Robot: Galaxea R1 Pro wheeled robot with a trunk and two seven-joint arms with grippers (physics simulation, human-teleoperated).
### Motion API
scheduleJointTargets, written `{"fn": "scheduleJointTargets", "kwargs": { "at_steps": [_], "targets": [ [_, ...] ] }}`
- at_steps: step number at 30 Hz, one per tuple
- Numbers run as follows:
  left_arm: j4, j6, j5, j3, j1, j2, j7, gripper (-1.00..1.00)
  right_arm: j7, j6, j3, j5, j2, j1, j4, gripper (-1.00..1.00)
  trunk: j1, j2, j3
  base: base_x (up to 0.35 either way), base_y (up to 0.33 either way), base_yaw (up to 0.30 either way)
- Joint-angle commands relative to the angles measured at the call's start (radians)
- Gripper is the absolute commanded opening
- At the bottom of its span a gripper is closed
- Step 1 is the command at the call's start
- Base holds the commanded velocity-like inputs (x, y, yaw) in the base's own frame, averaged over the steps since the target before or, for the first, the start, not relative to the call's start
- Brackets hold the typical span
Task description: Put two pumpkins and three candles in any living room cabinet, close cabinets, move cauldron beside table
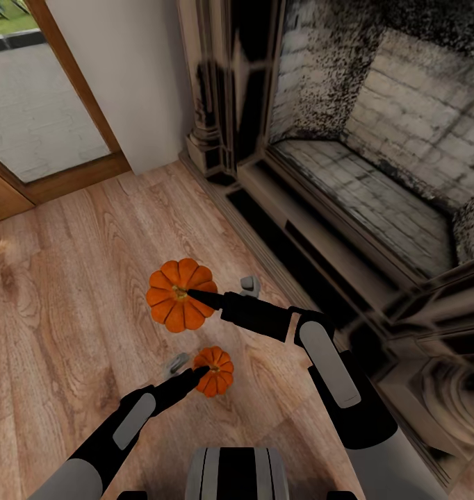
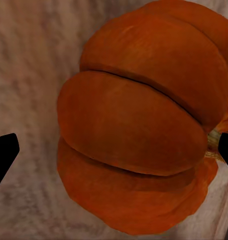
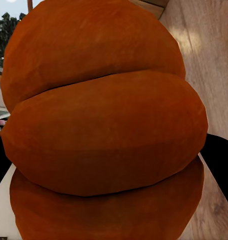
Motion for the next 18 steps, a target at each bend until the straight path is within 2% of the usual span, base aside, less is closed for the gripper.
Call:
{"fn": "scheduleJointTargets", "kwargs": {
  "at_steps": [1,18],
  "targets": [
    [0.001,0.002,0.005,-0.003,0.000,0.001,-0.001,1.00,0.003,0.004,-0.001,0.003,0.000,0.000,0.000,-1.00,0.000,0.000,-0.001,0.000,0.000,0.000],
    [0.002,0.002,-0.002,-0.004,0.000,0.002,-0.005,1.00,0.003,0.004,-0.001,0.003,0.000,0.000,0.000,-1.00,0.000,0.000,-0.001,0.014,-0.017,0.000]
  ]
}}
